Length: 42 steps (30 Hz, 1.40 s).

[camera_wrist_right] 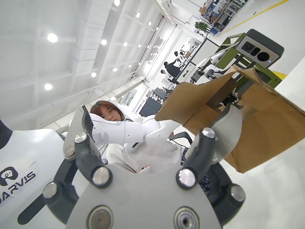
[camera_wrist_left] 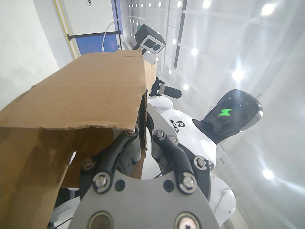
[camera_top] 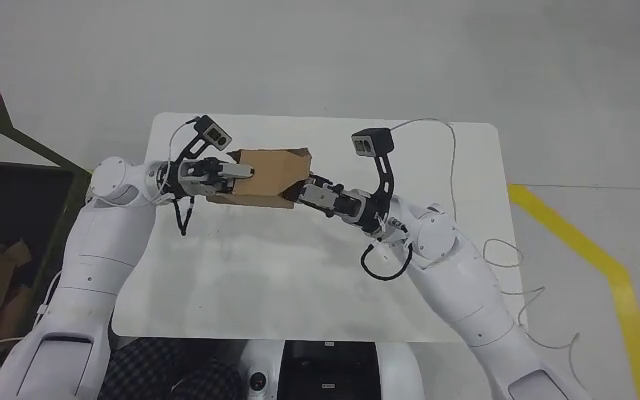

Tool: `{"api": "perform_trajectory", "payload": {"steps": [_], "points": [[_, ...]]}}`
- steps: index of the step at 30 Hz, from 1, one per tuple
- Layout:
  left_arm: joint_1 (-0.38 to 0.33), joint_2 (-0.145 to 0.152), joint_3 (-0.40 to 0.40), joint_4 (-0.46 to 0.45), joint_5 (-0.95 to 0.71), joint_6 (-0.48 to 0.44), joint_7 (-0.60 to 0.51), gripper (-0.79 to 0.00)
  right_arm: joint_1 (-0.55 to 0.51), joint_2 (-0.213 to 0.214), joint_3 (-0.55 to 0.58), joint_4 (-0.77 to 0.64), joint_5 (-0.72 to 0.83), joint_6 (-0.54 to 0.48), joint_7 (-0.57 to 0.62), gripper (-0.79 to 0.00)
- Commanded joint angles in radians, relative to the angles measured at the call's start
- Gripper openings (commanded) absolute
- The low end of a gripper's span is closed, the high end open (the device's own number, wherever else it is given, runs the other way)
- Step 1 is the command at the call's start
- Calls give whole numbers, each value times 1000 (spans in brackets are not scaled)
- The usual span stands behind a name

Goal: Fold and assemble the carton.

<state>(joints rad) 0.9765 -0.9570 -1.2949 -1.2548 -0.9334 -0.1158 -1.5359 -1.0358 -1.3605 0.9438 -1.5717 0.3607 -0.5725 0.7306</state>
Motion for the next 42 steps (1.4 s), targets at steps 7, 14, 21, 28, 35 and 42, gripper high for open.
{"api": "perform_trajectory", "payload": {"steps": [7,14,21,28,35,42], "points": [[2,14,1,10,-77,78,0,-785,-45,22,105,-21,-38,-2,-8,0],[22,37,18,-16,-68,88,0,-785,-51,31,150,-9,-51,0,-19,0],[28,52,45,-38,-110,100,0,-785,3,19,103,79,-8,-18,3,0],[23,64,72,-55,-143,108,0,-785,58,3,65,187,36,-62,0,0],[18,75,97,-57,-171,116,0,-785,86,-16,20,245,217,-140,76,0],[-1,80,127,-27,-177,106,0,-785,106,-29,12,270,366,-202,157,0]]}}
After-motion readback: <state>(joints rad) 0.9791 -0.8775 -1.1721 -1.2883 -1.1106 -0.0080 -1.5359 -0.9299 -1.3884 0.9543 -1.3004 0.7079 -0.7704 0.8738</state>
